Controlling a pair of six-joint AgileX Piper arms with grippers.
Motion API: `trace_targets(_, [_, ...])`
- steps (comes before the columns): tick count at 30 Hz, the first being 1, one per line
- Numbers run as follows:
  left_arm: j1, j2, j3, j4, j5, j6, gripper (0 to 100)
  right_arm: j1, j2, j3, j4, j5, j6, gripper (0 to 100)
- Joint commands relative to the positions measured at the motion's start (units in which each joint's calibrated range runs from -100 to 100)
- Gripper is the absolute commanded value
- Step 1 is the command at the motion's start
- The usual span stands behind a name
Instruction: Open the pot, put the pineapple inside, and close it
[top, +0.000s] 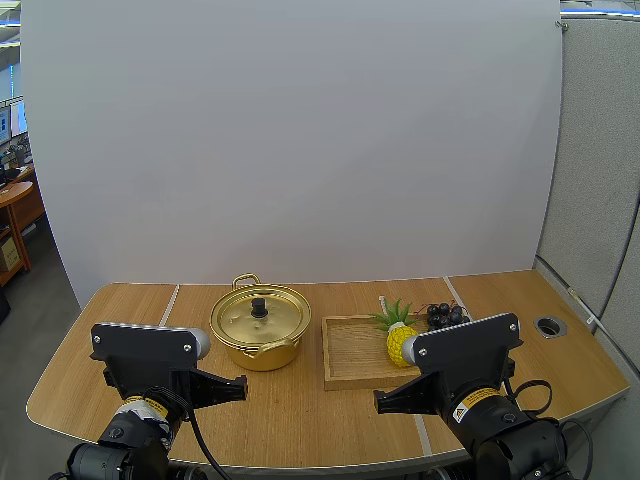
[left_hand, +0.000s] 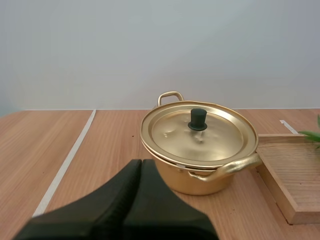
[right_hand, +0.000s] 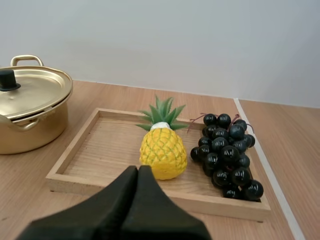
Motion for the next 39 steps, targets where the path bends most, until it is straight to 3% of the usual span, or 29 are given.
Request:
trace_targets(1, [0.19,-0.21,-3.15,0.13,-1.92,-0.70,0,-0.14,-0.34,0.00,-1.38,-2.35,0.13,0])
trace_targets(12, [0.19,-0.21,-22.05,0.18,-0.29,1.94,0,-0.14,-0.34,-19.99,-1.38,13.22,0.13,0])
trace_targets(28, [0.19,-0.21,-47.96,0.18,38.52,1.94,0,-0.14,-0.34,-45.07,-1.38,45.24,0.13,0])
trace_targets(35, [0.19,-0.09,-49.85,-0.31,44.91,1.94,0,-0.14,-0.34,-48.07,-1.38,51.25,0.13,0])
trace_targets(39, [0.19,5.75,-49.85,-0.56,47.35,1.94,0,-0.14,1.20,-48.07,-1.38,51.25,0.13,0])
